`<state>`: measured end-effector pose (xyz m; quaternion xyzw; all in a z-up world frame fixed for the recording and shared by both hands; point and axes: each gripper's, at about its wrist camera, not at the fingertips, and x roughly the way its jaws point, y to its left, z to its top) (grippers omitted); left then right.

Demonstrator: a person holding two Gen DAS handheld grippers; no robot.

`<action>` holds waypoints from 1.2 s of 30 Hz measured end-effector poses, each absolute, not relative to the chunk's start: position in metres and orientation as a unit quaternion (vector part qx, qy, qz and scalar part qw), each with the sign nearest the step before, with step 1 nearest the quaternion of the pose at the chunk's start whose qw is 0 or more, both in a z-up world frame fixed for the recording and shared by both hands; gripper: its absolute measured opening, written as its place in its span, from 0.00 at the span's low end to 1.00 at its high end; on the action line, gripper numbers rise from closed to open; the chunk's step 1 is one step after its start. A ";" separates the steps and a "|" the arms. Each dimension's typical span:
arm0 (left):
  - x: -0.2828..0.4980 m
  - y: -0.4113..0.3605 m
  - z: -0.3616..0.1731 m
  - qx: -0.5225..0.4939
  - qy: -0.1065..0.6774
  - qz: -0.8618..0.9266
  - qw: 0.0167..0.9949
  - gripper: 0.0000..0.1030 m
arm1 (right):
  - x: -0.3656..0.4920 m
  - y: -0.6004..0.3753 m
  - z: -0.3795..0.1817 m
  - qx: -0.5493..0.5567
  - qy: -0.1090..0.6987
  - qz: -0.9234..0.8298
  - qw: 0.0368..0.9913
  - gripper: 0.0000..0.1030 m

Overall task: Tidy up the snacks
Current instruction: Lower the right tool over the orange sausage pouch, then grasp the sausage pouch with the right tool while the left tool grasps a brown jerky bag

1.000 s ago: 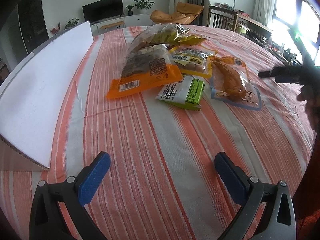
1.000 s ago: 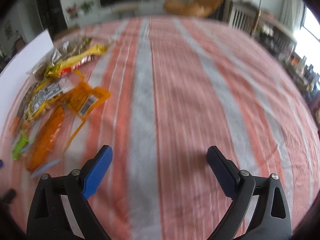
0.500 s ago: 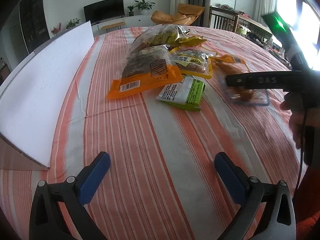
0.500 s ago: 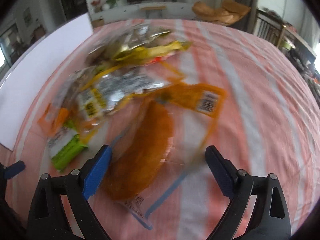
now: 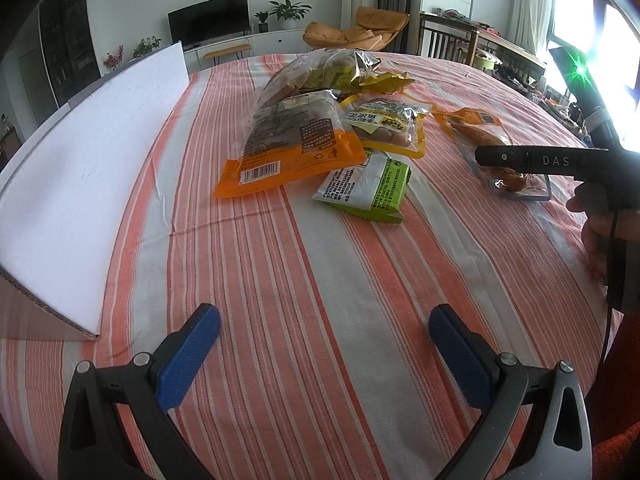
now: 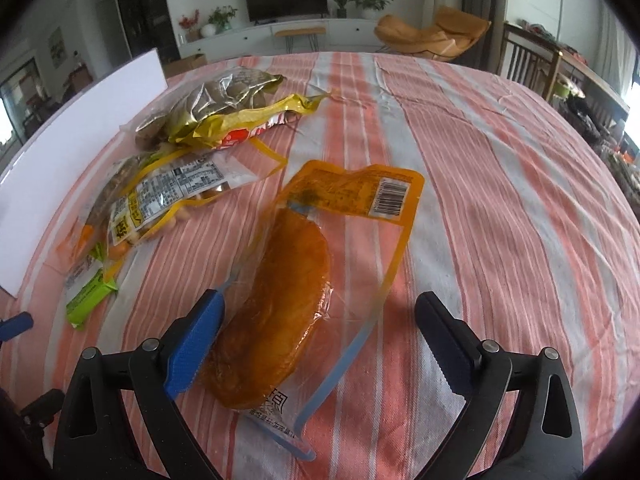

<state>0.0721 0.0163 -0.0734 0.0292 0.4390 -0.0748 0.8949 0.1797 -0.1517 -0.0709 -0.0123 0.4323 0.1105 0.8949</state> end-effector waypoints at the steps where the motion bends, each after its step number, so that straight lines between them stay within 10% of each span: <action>1: 0.072 0.016 -0.073 0.029 0.439 -0.075 0.895 1.00 | 0.178 -0.153 -0.071 -0.012 0.432 0.111 0.895 0.95; 25: 0.071 0.018 -0.073 0.026 0.438 -0.078 0.895 1.00 | 0.178 -0.153 -0.071 -0.012 0.432 0.110 0.895 0.95; 36: 0.148 0.059 -0.016 -0.173 0.434 -0.127 0.875 1.00 | 0.178 -0.153 -0.071 -0.011 0.432 0.110 0.895 0.95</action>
